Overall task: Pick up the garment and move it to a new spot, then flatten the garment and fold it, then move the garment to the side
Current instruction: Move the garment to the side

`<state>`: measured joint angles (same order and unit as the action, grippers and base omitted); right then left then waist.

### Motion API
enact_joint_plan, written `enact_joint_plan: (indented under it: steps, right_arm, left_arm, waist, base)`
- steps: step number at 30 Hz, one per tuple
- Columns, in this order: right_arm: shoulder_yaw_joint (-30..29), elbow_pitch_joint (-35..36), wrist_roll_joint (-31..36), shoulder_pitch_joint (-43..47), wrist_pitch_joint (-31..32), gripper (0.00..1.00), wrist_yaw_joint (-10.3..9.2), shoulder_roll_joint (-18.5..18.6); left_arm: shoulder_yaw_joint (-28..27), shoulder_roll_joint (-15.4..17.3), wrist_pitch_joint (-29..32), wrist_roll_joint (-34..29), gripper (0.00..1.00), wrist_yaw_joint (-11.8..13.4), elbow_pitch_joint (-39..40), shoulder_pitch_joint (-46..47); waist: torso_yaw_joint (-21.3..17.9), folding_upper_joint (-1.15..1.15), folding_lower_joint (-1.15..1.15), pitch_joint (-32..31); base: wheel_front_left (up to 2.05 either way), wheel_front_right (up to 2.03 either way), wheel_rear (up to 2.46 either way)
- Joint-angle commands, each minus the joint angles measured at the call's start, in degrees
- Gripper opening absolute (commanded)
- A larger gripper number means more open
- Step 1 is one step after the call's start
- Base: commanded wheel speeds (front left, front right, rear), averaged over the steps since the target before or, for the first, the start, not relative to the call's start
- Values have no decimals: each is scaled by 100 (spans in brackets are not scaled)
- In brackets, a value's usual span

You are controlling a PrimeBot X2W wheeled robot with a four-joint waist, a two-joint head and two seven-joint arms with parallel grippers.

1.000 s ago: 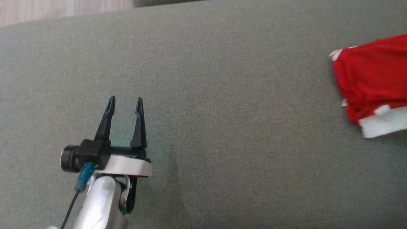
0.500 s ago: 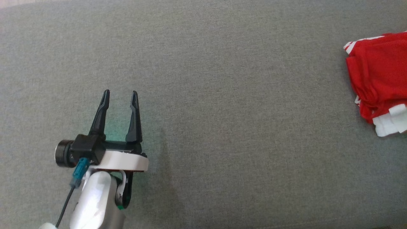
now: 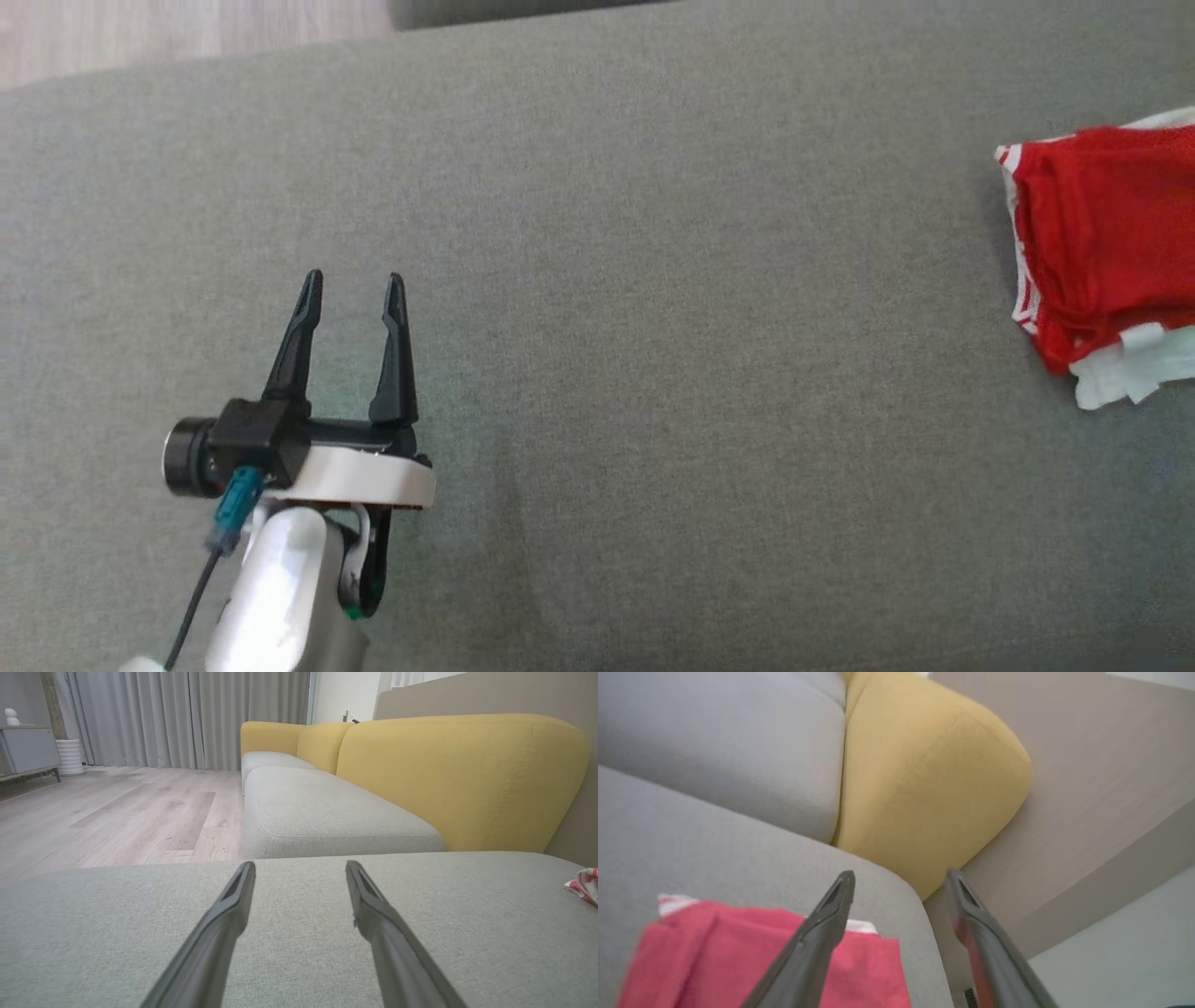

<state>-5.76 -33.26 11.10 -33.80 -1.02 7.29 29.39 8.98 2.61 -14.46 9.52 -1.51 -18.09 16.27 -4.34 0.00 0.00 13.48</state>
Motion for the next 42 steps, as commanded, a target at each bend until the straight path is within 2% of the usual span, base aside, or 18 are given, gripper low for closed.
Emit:
enact_joint_plan:
  steps: [1,6,12,16,22,26,42]
  right_arm:
    - [72,422,-120,-122,-41,100,20,-114]
    - [79,1297,-502,-18,-156,100,20,-998]
    - [157,2190,-974,540,-365,100,20,-2104]
    - [177,2405,-1294,1014,-572,100,20,-2547]
    - [307,1907,-1853,1850,-1168,100,20,-2648]
    - [505,1648,-1903,2256,-1358,100,20,-2650]
    - [542,2023,-1876,2688,-1397,100,20,-2651]
  left_arm:
    - [-234,27,-54,44,100,28,178,46]
    - [-271,27,-54,105,100,59,223,-82]
    - [-202,27,-54,208,100,126,316,-247]
    - [-168,27,-54,247,100,169,370,-363]
    - [-48,27,-54,351,100,227,373,-549]
    - [0,27,-54,382,100,250,381,-614]
    - [14,27,-54,389,100,301,396,-706]
  waist:
    - [20,0,0,-157]
    - [82,0,0,-446]
    - [213,0,0,-719]
    - [289,0,0,-797]
    - [412,0,0,-901]
    - [463,0,0,-926]
    - [511,0,0,-913]
  base:
    - [0,0,0]
    - [0,0,0]
    - [0,0,0]
    - [0,0,0]
    - [0,0,0]
    - [0,0,0]
    - [0,0,0]
